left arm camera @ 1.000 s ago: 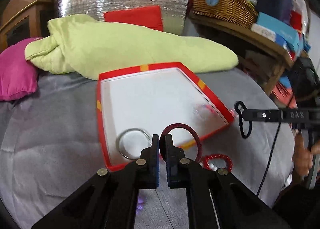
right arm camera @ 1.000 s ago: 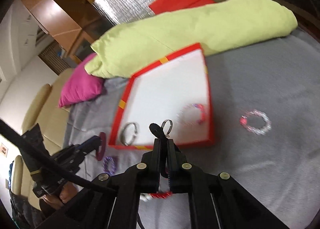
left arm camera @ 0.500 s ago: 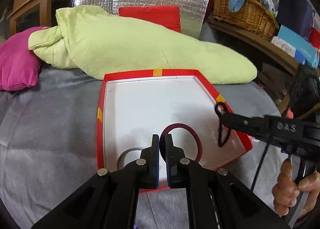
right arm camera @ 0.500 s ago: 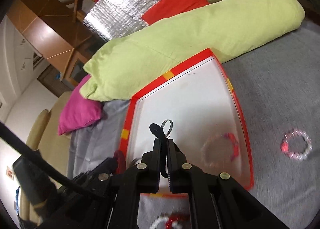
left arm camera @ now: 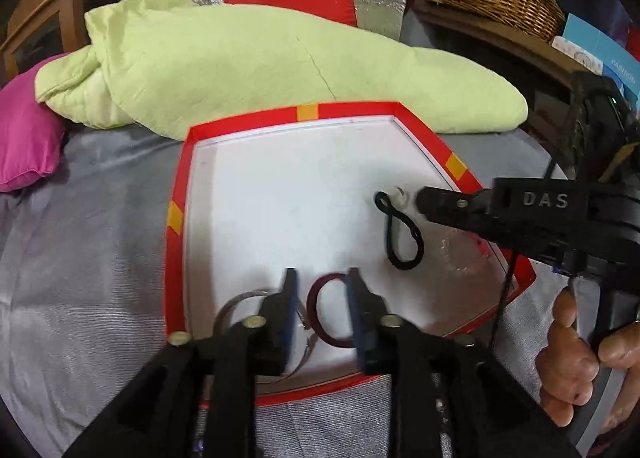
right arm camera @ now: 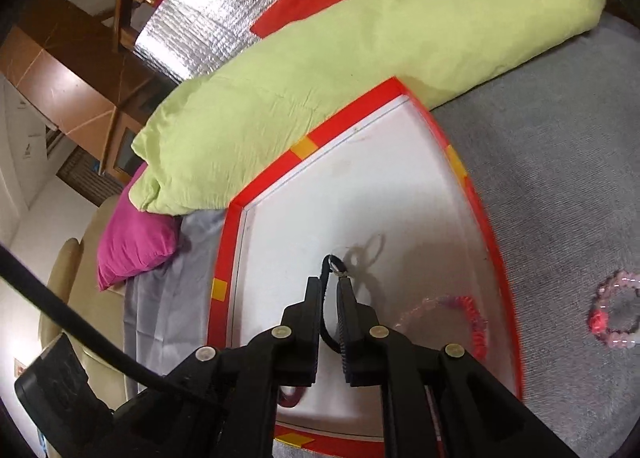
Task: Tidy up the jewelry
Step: 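Lower the bangle and hair tie into the red box and open both tools, then move both tools back toward the white and red bead bracelets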
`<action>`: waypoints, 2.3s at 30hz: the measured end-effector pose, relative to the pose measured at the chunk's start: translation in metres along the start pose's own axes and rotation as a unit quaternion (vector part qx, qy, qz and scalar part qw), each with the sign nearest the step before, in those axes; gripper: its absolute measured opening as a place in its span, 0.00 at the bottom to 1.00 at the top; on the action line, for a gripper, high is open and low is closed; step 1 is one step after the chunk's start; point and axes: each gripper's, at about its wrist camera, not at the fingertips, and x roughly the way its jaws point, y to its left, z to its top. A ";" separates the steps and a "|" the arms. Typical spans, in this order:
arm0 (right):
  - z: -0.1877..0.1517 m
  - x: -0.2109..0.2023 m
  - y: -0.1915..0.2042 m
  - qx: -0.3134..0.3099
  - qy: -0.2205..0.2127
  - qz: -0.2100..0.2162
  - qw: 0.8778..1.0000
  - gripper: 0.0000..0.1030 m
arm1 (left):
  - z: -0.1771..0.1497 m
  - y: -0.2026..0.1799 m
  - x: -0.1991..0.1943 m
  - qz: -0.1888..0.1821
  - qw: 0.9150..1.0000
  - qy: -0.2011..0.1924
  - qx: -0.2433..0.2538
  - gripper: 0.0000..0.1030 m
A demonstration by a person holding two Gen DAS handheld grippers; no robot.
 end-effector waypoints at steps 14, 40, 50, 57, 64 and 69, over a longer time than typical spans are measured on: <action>0.003 -0.084 -0.016 0.010 -0.065 -0.007 0.998 0.17 | -0.013 0.038 -0.035 0.108 0.992 -0.039 -0.044 0.59; -0.038 -0.143 -0.082 0.060 -0.006 -0.094 0.994 0.25 | -0.072 0.089 -0.090 0.181 0.983 -0.014 -0.016 0.65; -0.062 -0.098 -0.030 -0.032 0.076 -0.089 0.993 0.25 | -0.067 0.039 -0.080 0.176 0.982 -0.009 0.063 0.66; -0.068 -0.085 -0.026 -0.049 0.102 -0.100 0.989 0.25 | -0.069 0.019 -0.077 0.174 0.980 -0.003 0.097 0.66; -0.070 -0.081 -0.027 -0.051 0.116 -0.100 0.987 0.25 | -0.068 0.011 -0.072 0.167 0.981 0.004 0.102 0.67; -0.073 -0.078 -0.024 -0.056 0.125 -0.098 0.986 0.25 | -0.069 0.006 -0.068 0.163 0.981 0.009 0.106 0.67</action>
